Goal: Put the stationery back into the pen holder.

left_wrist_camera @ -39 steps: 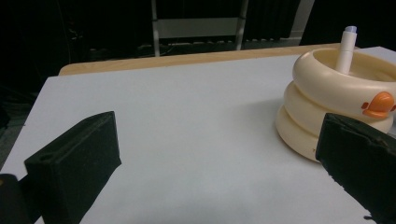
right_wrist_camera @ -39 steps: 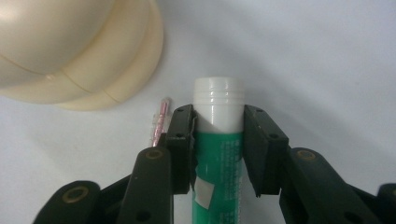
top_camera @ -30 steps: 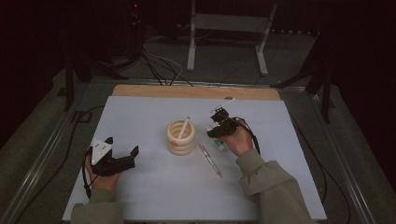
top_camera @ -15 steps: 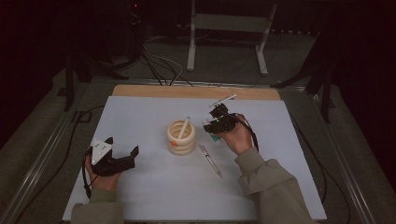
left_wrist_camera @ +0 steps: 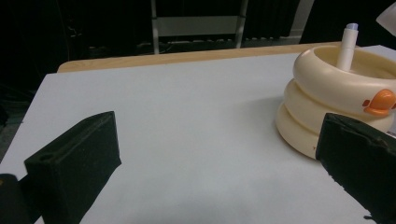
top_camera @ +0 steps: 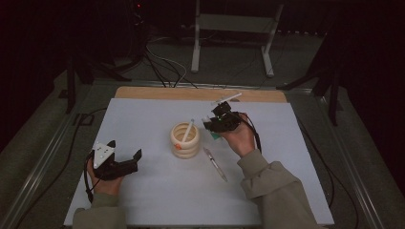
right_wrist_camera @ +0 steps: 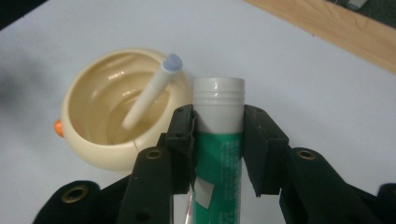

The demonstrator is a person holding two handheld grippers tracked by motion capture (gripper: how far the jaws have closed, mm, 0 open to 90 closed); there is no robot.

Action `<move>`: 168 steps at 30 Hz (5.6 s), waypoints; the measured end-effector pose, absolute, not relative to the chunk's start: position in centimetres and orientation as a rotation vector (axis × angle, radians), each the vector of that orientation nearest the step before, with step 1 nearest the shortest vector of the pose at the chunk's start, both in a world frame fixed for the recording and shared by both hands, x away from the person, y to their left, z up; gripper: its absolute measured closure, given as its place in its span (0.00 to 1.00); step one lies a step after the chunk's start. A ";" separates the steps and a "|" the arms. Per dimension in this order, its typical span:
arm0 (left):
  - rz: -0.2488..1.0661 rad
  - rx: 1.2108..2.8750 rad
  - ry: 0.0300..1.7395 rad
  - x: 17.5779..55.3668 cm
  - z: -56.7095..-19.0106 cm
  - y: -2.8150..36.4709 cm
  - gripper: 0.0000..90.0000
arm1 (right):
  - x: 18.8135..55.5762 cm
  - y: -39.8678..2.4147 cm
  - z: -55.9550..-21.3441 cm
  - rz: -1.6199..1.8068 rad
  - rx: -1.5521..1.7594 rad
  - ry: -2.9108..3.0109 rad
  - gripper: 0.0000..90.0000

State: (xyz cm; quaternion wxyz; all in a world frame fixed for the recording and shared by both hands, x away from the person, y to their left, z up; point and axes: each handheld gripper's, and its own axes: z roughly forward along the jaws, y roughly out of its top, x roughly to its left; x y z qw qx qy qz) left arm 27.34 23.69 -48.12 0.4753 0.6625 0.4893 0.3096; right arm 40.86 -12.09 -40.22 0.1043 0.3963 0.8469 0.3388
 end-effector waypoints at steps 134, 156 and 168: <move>0.749 1.621 1.212 27.4 -48.4 23.9 0.00 | 39.5 -7.2 -44.4 1.249 0.991 2.482 0.72; 0.747 1.628 1.214 27.4 -48.5 23.9 0.00 | 39.2 -8.5 -42.3 1.296 1.037 2.353 0.17; 0.746 1.633 1.216 27.4 -48.5 23.9 0.00 | 38.9 -10.0 -42.1 1.186 1.095 2.375 0.00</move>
